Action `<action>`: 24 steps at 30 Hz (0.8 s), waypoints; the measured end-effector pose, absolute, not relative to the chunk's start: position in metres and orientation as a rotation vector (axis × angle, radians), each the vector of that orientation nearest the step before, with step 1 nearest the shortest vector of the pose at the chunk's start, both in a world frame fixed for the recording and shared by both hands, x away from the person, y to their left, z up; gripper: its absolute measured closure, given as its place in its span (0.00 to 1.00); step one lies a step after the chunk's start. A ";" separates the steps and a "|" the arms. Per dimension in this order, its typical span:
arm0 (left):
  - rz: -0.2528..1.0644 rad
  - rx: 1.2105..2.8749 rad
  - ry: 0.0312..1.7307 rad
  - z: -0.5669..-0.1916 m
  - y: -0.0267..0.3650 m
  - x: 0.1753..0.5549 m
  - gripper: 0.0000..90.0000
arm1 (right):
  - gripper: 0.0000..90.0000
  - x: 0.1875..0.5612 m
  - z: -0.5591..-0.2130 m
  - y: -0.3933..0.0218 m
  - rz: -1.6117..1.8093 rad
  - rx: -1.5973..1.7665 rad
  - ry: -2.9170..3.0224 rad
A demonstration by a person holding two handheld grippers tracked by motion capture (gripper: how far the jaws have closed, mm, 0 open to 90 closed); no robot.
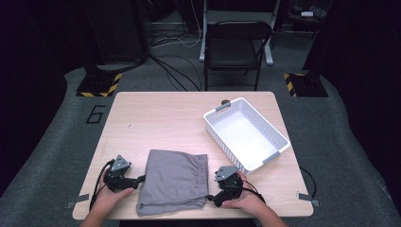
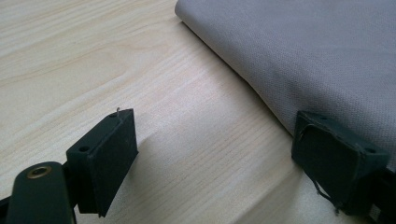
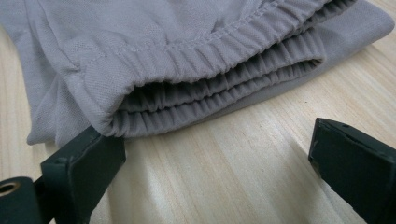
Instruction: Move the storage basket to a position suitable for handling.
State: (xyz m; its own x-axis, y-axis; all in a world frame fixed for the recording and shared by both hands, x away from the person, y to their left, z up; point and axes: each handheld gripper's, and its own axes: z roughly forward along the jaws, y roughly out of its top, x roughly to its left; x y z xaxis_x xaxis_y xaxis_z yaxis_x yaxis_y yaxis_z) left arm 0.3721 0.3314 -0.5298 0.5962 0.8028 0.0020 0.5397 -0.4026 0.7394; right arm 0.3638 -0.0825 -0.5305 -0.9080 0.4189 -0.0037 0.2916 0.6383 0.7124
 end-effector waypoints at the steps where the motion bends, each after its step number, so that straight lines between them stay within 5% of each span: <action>1: 0.470 2.106 1.059 -0.530 0.331 0.372 0.16 | 0.03 0.364 -0.531 -0.082 1.124 0.588 2.688; 20: 0.475 2.108 1.056 -0.530 0.331 0.372 0.16 | 0.41 0.361 -0.513 -0.084 1.100 0.592 2.809; 24: 0.476 2.109 1.056 -0.530 0.331 0.372 0.16 | 0.43 0.359 -0.506 -0.088 1.117 0.593 2.779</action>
